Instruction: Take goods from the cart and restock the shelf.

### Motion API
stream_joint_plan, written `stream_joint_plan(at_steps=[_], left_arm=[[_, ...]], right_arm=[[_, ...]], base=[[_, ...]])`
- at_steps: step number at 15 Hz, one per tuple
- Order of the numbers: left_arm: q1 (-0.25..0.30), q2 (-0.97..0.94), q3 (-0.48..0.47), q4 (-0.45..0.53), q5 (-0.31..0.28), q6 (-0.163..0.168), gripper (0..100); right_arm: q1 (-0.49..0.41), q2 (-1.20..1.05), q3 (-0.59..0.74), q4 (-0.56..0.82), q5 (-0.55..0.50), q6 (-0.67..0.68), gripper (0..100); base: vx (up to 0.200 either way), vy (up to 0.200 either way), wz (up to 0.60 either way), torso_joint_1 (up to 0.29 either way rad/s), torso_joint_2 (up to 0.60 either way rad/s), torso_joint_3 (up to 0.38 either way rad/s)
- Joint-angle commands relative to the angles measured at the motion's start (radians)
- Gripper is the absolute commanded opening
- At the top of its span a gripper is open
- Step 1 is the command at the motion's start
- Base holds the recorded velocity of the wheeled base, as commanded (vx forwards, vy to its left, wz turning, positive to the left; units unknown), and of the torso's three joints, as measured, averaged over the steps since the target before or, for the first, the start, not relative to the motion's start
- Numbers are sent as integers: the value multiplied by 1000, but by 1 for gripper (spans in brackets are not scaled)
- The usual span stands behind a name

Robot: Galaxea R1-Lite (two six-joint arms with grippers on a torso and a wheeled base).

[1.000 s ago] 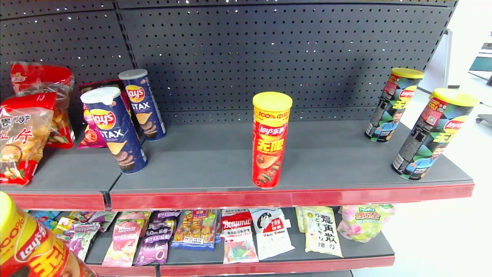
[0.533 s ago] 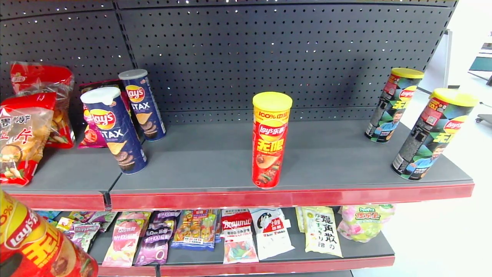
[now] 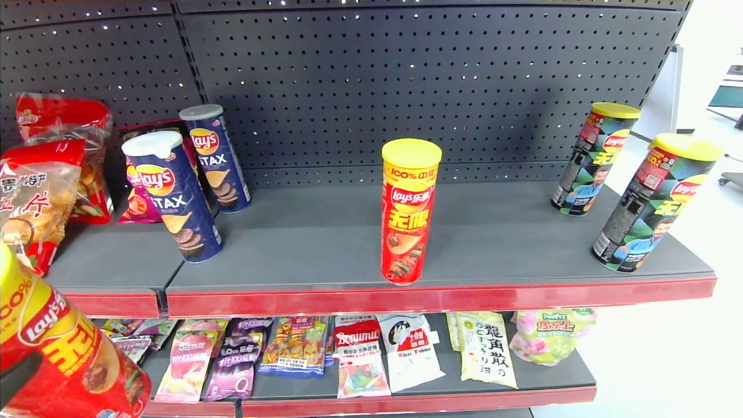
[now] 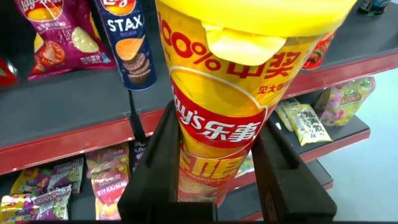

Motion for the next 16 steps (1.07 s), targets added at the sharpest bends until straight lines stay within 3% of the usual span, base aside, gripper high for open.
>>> stream_joint_plan(at_steps=[1, 3, 10, 16], left_arm=[[0, 27, -4, -5, -9, 0, 0], [0, 39, -17, -8, -27, 0, 0], [0, 122, -98, -10, -27, 0, 0], [0, 283, -208, -10, -24, 8, 0]], right_arm=[[2, -16, 1, -1, 0, 0, 100], [2, -17, 1, -1, 0, 0, 100], [2, -17, 1, -1, 0, -2, 100], [2, -17, 1, -1, 0, 3, 100]], base=[[0, 0, 0, 0, 0, 0], [0, 0, 0, 0, 0, 0], [0, 0, -600, 6, 2, 0], [0, 0, 0, 0, 0, 0]])
